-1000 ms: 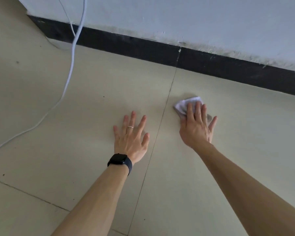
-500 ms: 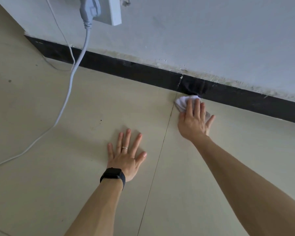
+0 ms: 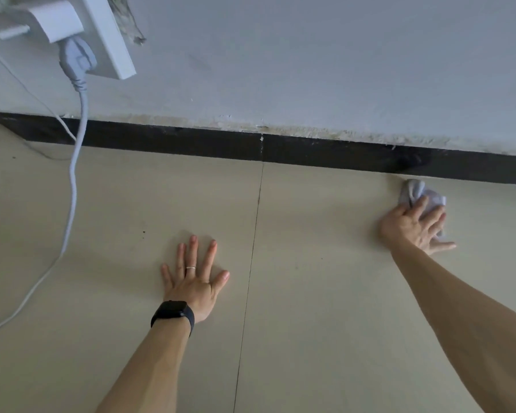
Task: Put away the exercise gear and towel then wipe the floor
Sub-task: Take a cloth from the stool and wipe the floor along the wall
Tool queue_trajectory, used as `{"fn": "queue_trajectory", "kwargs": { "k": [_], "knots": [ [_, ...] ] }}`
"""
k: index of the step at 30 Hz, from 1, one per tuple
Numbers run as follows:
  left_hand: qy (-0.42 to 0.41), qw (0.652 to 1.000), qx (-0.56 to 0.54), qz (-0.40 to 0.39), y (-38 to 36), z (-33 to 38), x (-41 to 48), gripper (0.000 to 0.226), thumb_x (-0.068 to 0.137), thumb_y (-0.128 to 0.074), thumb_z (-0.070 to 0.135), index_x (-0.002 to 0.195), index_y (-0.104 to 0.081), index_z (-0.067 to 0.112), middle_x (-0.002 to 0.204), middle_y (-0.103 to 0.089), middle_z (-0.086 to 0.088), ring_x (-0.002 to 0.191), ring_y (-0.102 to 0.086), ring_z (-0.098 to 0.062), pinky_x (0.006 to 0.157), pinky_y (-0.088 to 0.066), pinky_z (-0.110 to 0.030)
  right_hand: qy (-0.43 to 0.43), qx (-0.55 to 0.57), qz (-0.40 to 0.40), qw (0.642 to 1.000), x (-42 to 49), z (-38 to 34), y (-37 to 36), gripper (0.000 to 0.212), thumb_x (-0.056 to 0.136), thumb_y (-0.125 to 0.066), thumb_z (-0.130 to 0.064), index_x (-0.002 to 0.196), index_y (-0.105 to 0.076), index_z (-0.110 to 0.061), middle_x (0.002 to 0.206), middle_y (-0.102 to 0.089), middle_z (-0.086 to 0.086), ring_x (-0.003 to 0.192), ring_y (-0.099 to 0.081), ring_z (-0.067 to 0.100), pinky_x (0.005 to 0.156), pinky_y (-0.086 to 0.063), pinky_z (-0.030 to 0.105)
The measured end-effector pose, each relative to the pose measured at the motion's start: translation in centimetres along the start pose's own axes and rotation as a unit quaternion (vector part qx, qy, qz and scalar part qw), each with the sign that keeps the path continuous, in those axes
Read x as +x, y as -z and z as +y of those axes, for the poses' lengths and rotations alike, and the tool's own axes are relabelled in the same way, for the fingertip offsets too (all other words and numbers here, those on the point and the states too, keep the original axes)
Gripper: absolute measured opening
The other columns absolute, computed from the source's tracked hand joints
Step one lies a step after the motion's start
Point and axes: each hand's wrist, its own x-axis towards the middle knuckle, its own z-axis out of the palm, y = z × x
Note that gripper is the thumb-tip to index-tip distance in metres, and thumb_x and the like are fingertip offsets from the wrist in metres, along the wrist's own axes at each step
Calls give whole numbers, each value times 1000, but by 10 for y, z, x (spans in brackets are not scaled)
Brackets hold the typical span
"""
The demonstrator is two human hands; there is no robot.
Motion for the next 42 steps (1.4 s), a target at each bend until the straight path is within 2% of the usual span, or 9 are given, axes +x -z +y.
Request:
{"fn": "queue_trajectory", "kwargs": {
  "k": [4,8,12,20,25,31,36,39,42],
  "knots": [
    [14,999,36,-3,3,3,2,65,96,-7,64,134,41,45,140,53,9,142,36,-21,118,8,-55,204,-56,-60,976,-49,7,-21,54,103,-21,-41,156,-11,-35,166,1,2,153,2,20,114,11,62],
    [34,997,66,10,2,9,-6,62,96,-2,61,139,39,41,146,48,5,145,32,-21,120,5,-51,534,-112,-135,827,-141,43,-44,55,103,-34,-41,155,-14,-42,166,-7,-1,153,-8,19,117,-3,66],
    [48,989,131,51,2,27,-16,63,99,-1,51,150,27,28,157,33,-2,149,22,-23,121,6,-47,631,-151,-160,744,-127,73,-33,54,104,-30,-42,155,-13,-42,165,-15,-2,151,-16,17,117,-8,65],
    [-155,974,157,57,-23,171,-41,79,79,2,82,146,26,47,156,35,5,148,24,-25,115,5,-62,197,-87,-73,974,40,166,61,54,102,-13,-53,155,-8,-44,166,3,-8,152,5,12,118,7,60],
    [-147,979,142,-18,-67,249,-58,98,72,-16,93,144,32,46,151,45,1,143,35,-29,109,0,-72,-98,18,-11,995,78,228,90,57,99,-14,-49,155,-13,-39,166,5,-1,152,9,15,116,7,63],
    [-115,985,122,-41,-73,252,-56,109,62,-18,99,136,42,46,138,59,5,132,50,-26,108,5,-74,130,5,-28,991,-15,218,49,52,103,-29,-44,154,-19,-41,166,-9,-1,153,-4,18,118,1,60],
    [-105,982,139,-72,-68,255,-54,116,50,-15,103,133,44,47,135,62,5,129,53,-27,108,6,-74,458,-59,-85,883,-104,249,32,50,105,-36,-41,153,-25,-42,164,-21,-5,151,-19,15,119,-14,58],
    [-111,981,139,-79,-63,256,-53,116,55,-19,102,133,45,46,132,64,5,129,53,-27,108,5,-74,395,-90,-56,913,-60,289,60,49,104,-34,-45,152,-25,-45,163,-21,-7,150,-22,13,119,-14,59],
    [-115,979,142,-87,-62,259,-53,114,58,-21,101,132,46,45,131,64,4,130,52,-29,107,6,-74,80,-55,-16,995,-10,337,98,51,104,-22,-48,154,-16,-44,166,-7,-6,152,-4,12,120,5,57]
  ]
}}
